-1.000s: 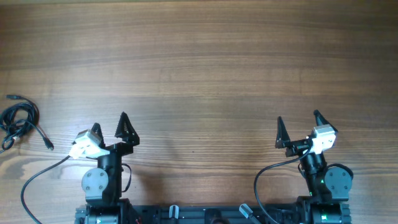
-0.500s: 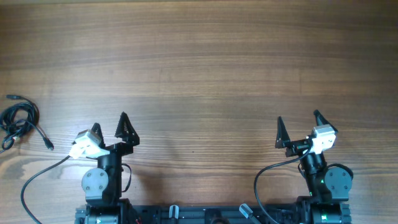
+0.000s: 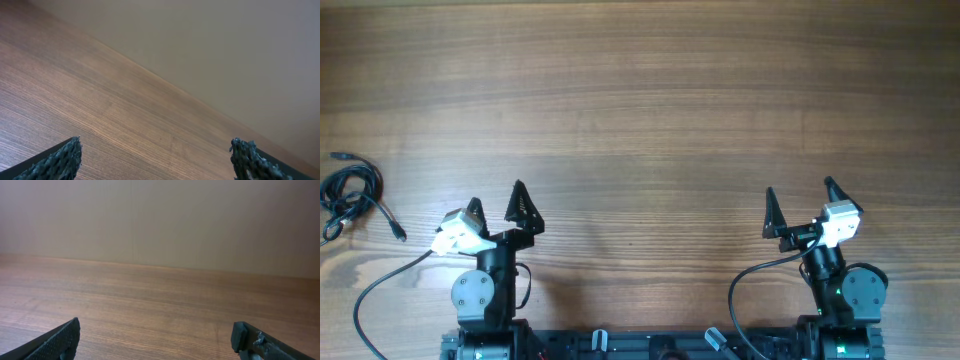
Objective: Untangle cables
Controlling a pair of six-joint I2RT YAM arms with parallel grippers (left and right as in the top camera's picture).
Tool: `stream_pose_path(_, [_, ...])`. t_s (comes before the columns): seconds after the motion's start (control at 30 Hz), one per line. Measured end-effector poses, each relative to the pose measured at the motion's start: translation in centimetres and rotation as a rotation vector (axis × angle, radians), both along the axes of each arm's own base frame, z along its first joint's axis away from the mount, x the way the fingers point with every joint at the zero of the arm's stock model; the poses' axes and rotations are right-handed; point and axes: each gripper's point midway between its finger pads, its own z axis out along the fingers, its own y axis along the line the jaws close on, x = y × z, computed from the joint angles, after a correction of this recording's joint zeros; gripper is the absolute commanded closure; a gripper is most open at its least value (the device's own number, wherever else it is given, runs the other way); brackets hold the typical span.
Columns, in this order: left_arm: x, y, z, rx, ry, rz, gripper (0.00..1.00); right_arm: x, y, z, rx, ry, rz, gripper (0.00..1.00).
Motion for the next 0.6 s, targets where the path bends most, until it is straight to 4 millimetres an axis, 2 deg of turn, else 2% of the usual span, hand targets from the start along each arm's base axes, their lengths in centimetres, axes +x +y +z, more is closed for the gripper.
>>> stream_pose_path(0.6, [-0.04, 0.38, 0.17, 0.002, -0.007, 0.022, 0.0, 0.0, 0.0, 0.0, 0.0, 0.0, 0.0, 0.0])
